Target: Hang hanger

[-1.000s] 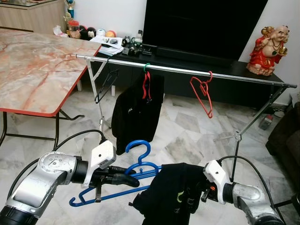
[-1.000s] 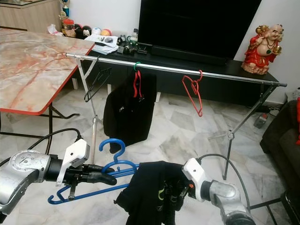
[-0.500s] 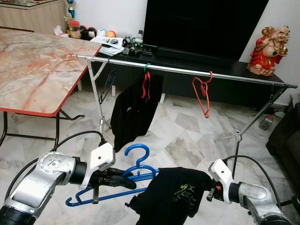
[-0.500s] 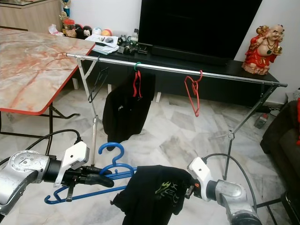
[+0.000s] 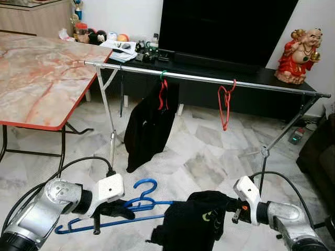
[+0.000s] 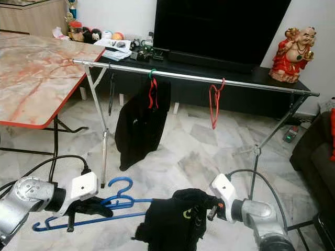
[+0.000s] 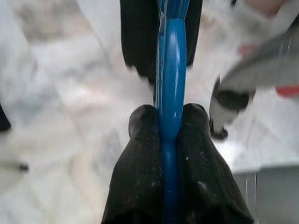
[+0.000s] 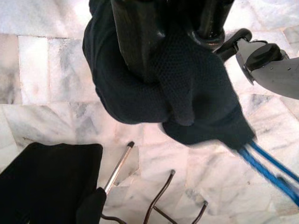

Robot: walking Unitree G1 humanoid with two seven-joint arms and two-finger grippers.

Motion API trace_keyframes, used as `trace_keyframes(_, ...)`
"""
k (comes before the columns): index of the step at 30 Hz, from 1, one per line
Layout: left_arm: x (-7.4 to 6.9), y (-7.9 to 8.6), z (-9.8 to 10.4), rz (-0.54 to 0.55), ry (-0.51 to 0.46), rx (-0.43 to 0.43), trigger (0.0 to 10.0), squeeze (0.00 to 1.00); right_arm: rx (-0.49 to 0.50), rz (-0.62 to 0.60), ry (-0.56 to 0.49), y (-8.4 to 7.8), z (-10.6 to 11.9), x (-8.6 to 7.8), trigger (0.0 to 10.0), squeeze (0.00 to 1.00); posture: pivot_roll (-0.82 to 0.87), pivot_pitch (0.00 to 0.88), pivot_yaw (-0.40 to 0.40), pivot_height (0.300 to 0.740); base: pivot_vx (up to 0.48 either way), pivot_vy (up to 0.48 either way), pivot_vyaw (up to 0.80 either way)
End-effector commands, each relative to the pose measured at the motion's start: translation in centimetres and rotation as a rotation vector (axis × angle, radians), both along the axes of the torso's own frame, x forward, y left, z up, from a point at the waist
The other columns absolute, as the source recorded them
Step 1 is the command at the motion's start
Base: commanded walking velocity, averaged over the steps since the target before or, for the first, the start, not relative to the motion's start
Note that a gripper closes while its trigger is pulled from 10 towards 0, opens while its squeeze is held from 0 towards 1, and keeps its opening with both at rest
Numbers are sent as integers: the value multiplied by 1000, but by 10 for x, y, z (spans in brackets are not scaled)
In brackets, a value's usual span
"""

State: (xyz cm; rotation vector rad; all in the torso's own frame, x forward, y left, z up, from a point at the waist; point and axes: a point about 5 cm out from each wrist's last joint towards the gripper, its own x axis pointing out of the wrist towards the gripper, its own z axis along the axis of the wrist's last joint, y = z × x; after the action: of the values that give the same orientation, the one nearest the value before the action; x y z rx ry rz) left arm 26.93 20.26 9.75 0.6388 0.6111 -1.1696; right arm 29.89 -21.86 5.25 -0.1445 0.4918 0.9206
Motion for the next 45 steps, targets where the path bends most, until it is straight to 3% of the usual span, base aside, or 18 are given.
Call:
trace_keyframes(1, -2, 5, -9, 10, -7, 49, 0, 0, 7, -22, -45, -7, 11, 6, 0, 0, 94, 9, -149, 740, 0, 0, 0)
trace_keyframes(8, 2, 21, -45, 203, -85, 132, 0, 0, 49, -84, -67, -7, 16, 9, 0, 0, 92, 15, -144, 740, 0, 0, 0)
trace_keyframes(9, -1, 28, -66, 330, -116, 175, 4196, 0, 69, -124, -73, -7, 15, 10, 0, 0, 93, 17, -144, 740, 0, 0, 0)
trace_keyframes(11, -2, 29, -71, 361, -122, 180, 4196, 0, 73, -133, -75, -6, 15, 10, 0, 0, 93, 17, -144, 740, 0, 0, 0)
trace_keyframes(12, -6, 35, -86, 488, -120, 197, 10000, 0, 92, -211, -93, -5, 15, 13, 0, 0, 91, 20, -141, 740, 0, 0, 0)
trace_keyframes(13, -6, 35, -86, 488, -120, 197, 10000, 0, 92, -211, -93, -5, 15, 13, 0, 0, 91, 20, -141, 740, 0, 0, 0)
trace_keyframes(15, -18, 40, -105, 620, -121, 221, 10000, 0, 128, -335, -116, -4, 16, 17, 0, 0, 86, 20, -135, 740, 0, 0, 0)
trace_keyframes(17, -21, 41, -110, 658, -113, 218, 10000, 0, 132, -365, -117, -5, 15, 18, 0, 0, 86, 20, -135, 740, 0, 0, 0)
trace_keyframes(18, -31, 43, -122, 778, -91, 205, 10000, 0, 162, -490, -125, -5, 11, 20, 0, 0, 82, 19, -130, 740, 0, 0, 0)
trace_keyframes(20, -36, 43, -127, 822, -94, 199, 10000, 0, 189, -556, -141, -5, 11, 20, 0, 0, 84, 19, -129, 740, 0, 0, 0)
trace_keyframes(21, -46, 45, -136, 916, -89, 193, 10000, 0, 252, -732, -142, -6, 7, 21, 0, 0, 88, 16, -123, 740, 0, 0, 0)
trace_keyframes(22, -50, 45, -140, 960, -86, 182, 10000, 0, 260, -785, -148, -5, 6, 20, 0, 0, 87, 12, -119, 740, 0, 0, 0)
trace_keyframes(27, -62, 50, -148, 1110, -55, 148, 10000, 0, 261, -873, -188, 1, 3, 15, 0, 0, 93, 3, -105, 740, 0, 0, 0)
trace_keyframes(28, -75, 52, -157, 1179, -2, 166, 10000, 0, 275, -908, -201, 8, 1, 10, 10000, 0, 93, 0, -96, 740, 0, 0, 0)
trace_keyframes(31, -86, 51, -164, 1232, 44, 170, 10000, 0, 255, -908, -231, 15, 1, 7, 10000, 0, 91, 0, -89, 740, 0, 0, 0)
trace_keyframes(33, -102, 47, -174, 1313, 97, 172, 10000, 0, 268, -1031, -265, 17, 3, 4, 10000, 0, 94, 0, -74, 740, 0, 0, 0)
trace_keyframes(41, -117, 40, -183, 1338, 136, 171, 10000, 0, 290, -1184, -314, 21, 9, -2, 10000, 0, 74, 0, -46, 740, 0, 0, 0)
trace_keyframes(45, -117, 39, -183, 1348, 145, 161, 10000, 0, 295, -1197, -309, 23, 8, -6, 10000, 0, 77, 0, -43, 740, 0, 150, 0)
